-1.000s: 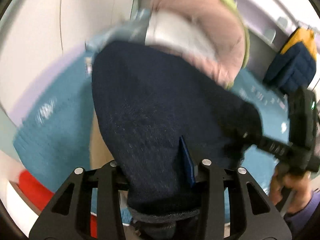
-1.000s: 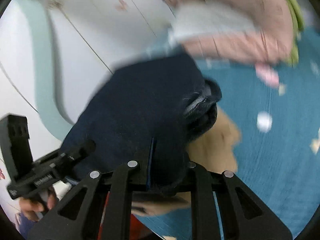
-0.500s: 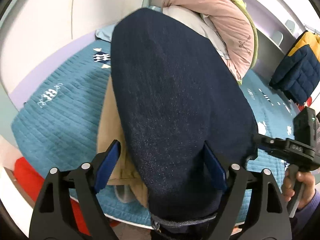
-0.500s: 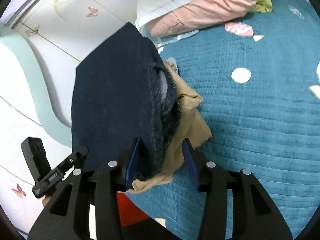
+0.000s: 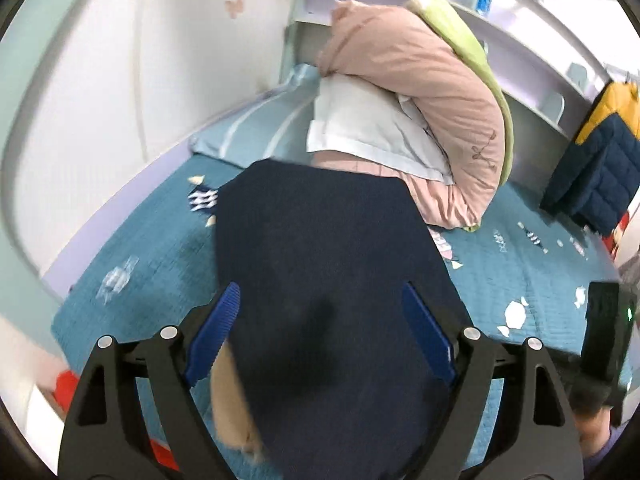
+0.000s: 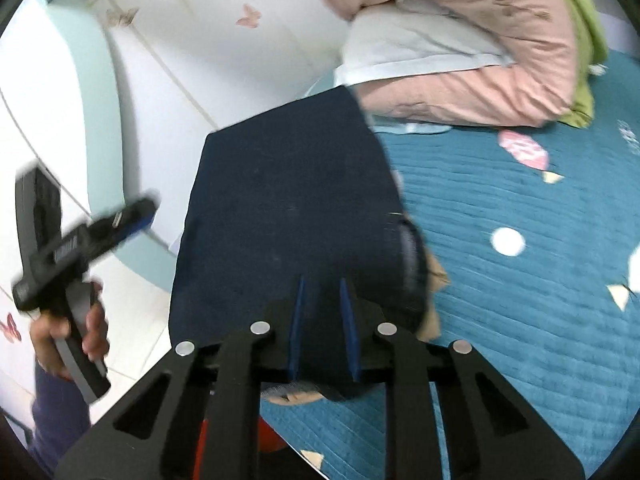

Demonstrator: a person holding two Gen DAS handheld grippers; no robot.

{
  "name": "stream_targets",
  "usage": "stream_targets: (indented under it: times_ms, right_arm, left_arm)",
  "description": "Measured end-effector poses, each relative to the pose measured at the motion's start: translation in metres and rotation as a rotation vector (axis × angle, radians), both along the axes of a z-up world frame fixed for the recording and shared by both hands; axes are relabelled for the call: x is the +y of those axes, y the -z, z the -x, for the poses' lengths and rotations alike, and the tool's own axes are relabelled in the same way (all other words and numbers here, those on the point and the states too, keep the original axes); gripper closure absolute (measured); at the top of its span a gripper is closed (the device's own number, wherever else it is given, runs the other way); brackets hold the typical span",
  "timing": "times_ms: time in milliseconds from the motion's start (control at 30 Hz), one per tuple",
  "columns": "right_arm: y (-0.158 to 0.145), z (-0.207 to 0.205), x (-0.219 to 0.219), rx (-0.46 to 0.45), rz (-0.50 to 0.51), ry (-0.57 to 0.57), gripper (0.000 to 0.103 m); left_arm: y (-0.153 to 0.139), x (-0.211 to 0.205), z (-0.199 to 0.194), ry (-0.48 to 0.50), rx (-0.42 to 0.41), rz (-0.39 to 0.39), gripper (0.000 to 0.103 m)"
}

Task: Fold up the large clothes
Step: 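Carry the jacket bundle with both grippers onto the beige garment, then open both grippers to release the jacket onto the stack and withdraw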

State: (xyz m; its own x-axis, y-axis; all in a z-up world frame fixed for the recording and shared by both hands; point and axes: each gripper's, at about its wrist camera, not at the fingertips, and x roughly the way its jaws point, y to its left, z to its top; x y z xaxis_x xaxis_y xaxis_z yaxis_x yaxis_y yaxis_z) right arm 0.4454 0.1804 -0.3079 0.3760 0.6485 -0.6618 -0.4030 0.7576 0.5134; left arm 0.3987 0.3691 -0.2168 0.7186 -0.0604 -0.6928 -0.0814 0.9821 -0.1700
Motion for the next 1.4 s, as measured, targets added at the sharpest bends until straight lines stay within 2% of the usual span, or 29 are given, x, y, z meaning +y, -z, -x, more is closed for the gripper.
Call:
stream_targets:
  times_ms: [133, 233, 267, 367, 533, 667, 733, 867, 933, 1000, 1167, 1233, 1267, 1400]
  right_arm:
    - [0.040, -0.013, 0.019, 0.093, 0.057, -0.010, 0.088]
    - [0.056, -0.017, 0.028, 0.087, 0.082, -0.011, 0.091]
    - [0.059, -0.018, 0.031, 0.088, 0.093, -0.010, 0.091]
    - [0.066, -0.023, 0.033, 0.110, 0.088, -0.004, 0.091]
    - [0.058, -0.017, 0.019, 0.115, 0.016, -0.009, 0.081]
    - [0.031, -0.002, 0.006, 0.077, -0.022, -0.010, 0.075]
    - [0.014, 0.007, -0.002, 0.054, -0.013, -0.009, 0.068]
    - [-0.026, 0.042, -0.025, -0.026, 0.004, 0.007, 0.049]
    - [-0.046, 0.064, -0.038, -0.069, 0.022, 0.019, 0.045]
    - [-0.066, 0.087, -0.053, -0.108, 0.046, 0.032, 0.036]
    - [-0.106, 0.132, -0.082, -0.187, 0.076, 0.065, 0.024]
    - [-0.121, 0.156, -0.094, -0.216, 0.089, 0.088, 0.021]
    - [-0.129, 0.168, -0.099, -0.225, 0.103, 0.101, 0.014]
    - [-0.159, 0.215, -0.119, -0.300, 0.097, 0.134, 0.008]
  left_arm:
    - [0.033, 0.003, -0.062, -0.001, 0.137, -0.005, 0.019]
    - [0.048, -0.001, -0.086, 0.002, 0.193, -0.098, 0.017]
    - [0.051, -0.004, -0.091, 0.018, 0.197, -0.114, 0.012]
    - [0.054, -0.009, -0.092, 0.015, 0.202, -0.152, 0.011]
    - [0.035, -0.007, -0.070, -0.019, 0.110, -0.130, 0.011]
    - [0.006, -0.004, -0.031, -0.114, 0.031, -0.162, 0.011]
    - [-0.011, -0.009, -0.001, -0.160, 0.003, -0.207, 0.011]
    - [-0.040, -0.026, 0.059, -0.228, -0.027, -0.246, 0.010]
    - [-0.052, -0.036, 0.088, -0.263, -0.042, -0.239, 0.008]
    - [-0.062, -0.048, 0.115, -0.286, -0.039, -0.220, 0.006]
    - [-0.087, -0.086, 0.179, -0.282, -0.101, -0.136, 0.005]
    - [-0.099, -0.108, 0.201, -0.274, -0.127, -0.144, 0.005]
    - [-0.106, -0.121, 0.214, -0.265, -0.145, -0.154, 0.005]
    - [-0.123, -0.157, 0.248, -0.257, -0.184, -0.169, 0.005]
